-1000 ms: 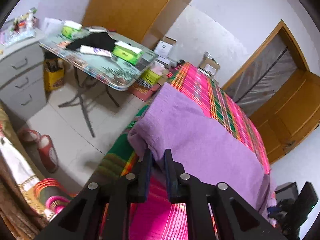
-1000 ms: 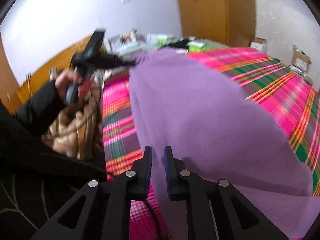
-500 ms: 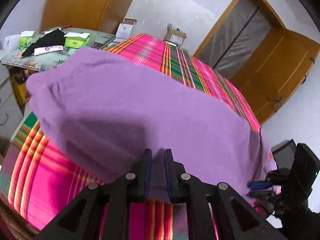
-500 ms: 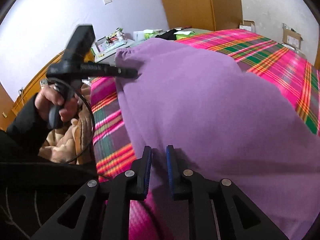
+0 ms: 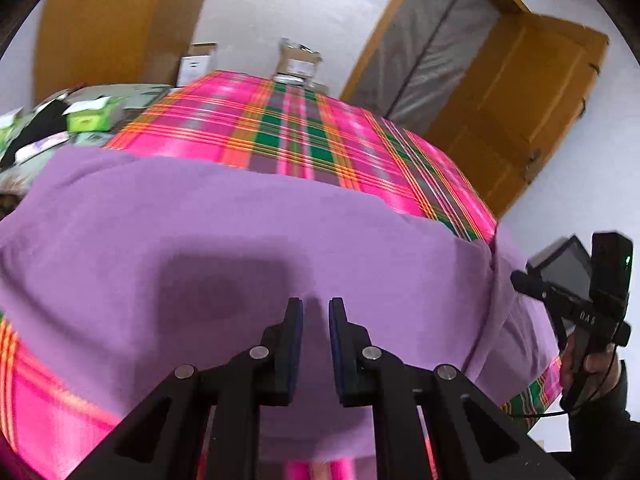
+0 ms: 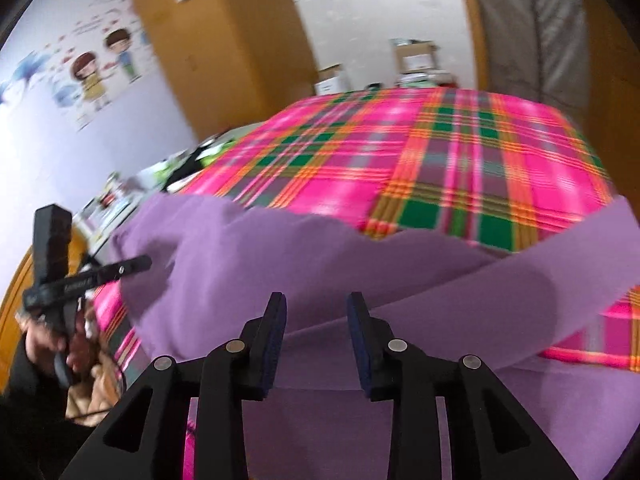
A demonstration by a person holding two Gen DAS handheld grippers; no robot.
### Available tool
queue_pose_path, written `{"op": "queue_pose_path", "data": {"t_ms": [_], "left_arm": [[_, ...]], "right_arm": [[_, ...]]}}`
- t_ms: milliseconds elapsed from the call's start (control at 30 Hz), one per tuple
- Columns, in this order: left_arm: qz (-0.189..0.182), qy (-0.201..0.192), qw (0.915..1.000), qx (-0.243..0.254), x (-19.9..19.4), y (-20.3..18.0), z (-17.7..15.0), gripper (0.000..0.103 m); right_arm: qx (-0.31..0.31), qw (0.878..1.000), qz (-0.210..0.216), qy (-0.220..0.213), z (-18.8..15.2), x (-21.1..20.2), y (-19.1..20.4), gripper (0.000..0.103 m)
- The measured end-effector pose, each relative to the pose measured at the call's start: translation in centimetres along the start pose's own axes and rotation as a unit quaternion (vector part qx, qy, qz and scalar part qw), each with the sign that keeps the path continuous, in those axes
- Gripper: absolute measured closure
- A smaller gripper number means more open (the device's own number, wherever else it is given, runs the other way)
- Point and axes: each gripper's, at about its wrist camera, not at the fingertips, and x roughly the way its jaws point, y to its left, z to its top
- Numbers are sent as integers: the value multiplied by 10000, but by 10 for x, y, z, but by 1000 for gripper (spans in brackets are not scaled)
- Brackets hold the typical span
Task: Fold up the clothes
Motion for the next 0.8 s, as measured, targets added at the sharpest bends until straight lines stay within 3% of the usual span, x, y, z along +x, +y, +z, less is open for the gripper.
{"op": "queue_pose_path", "data": {"t_ms": [333,433,800], "left_arm": [[-421,268,9973,541,25,-53,-5,88],[-659,340,9941,796,29,-74,-5,72],[-1204,845,9752,1651,63,-143,-13,70]], "right_arm": [[776,9909,-1099,22,11,0,-47,69],[1154,9851,-1266,115,18,6,-72,68],[1644,9730,-1566,411,40,39,-105,66]]}}
